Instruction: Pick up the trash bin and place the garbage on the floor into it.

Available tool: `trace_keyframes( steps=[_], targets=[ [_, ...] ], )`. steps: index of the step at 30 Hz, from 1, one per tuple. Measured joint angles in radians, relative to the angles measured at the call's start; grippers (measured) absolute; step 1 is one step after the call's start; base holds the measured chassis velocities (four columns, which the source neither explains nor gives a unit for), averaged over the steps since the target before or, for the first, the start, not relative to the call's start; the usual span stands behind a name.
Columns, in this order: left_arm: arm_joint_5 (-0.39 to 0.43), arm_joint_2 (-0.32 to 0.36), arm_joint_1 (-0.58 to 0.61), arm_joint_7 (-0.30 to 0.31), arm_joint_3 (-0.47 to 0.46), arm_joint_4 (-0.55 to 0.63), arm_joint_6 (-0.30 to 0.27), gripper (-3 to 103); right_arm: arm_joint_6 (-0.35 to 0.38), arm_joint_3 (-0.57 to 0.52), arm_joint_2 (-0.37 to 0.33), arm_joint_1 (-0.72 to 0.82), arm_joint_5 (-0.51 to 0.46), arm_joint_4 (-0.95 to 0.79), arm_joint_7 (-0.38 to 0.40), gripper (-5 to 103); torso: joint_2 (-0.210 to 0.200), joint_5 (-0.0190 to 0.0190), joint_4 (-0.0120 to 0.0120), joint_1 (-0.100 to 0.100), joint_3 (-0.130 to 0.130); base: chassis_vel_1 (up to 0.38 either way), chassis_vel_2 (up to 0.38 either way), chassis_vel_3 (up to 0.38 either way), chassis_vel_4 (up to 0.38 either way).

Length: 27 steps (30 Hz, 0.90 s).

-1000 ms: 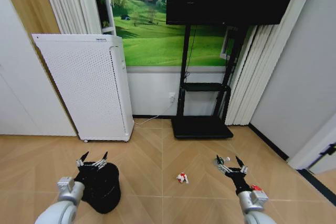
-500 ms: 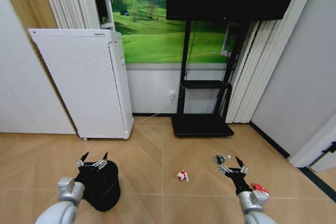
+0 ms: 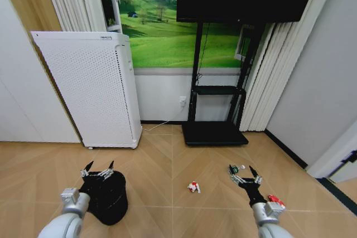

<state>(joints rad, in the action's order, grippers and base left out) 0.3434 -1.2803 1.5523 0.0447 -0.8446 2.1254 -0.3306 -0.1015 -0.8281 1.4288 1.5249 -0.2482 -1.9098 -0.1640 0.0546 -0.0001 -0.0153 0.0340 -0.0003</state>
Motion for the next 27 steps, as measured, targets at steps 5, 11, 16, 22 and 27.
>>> trace_keyframes(
  steps=[5, 11, 16, 22, 27],
  targets=[
    [0.149, -0.008, 0.147, 0.334, -0.035, 0.208, -0.323, 100, -0.003, -0.004, -0.003, 0.000, -0.002, 0.013, 0.000, 100, 0.002, 0.0004, 0.0002, 0.000, 0.000, 0.000, 0.000, 0.000, 0.000],
    [0.163, -0.047, 0.314, 0.353, -0.089, 0.274, -0.325, 100, -0.005, -0.007, -0.004, -0.007, -0.008, 0.027, 0.000, 100, 0.003, 0.0003, 0.0006, 0.001, 0.000, 0.000, 0.000, 0.000, 0.000],
    [0.157, -0.052, 0.284, 0.314, -0.163, 0.181, -0.254, 100, -0.005, -0.007, -0.011, -0.017, -0.021, 0.039, 0.000, 100, 0.003, -0.0001, 0.0001, 0.001, 0.000, 0.000, 0.000, 0.000, 0.000],
    [0.181, -0.015, 0.246, 0.242, -0.248, 0.068, -0.214, 100, -0.005, -0.005, -0.019, -0.026, -0.030, 0.055, -0.001, 100, 0.004, -0.0001, 0.0000, 0.001, 0.000, 0.000, 0.000, 0.000, 0.000],
    [0.211, 0.041, 0.219, 0.122, -0.312, -0.042, -0.176, 100, 0.001, -0.003, -0.024, -0.034, -0.056, 0.067, 0.000, 100, 0.005, 0.0000, 0.0006, 0.001, 0.000, 0.000, 0.000, 0.000, 0.000]
  ],
)
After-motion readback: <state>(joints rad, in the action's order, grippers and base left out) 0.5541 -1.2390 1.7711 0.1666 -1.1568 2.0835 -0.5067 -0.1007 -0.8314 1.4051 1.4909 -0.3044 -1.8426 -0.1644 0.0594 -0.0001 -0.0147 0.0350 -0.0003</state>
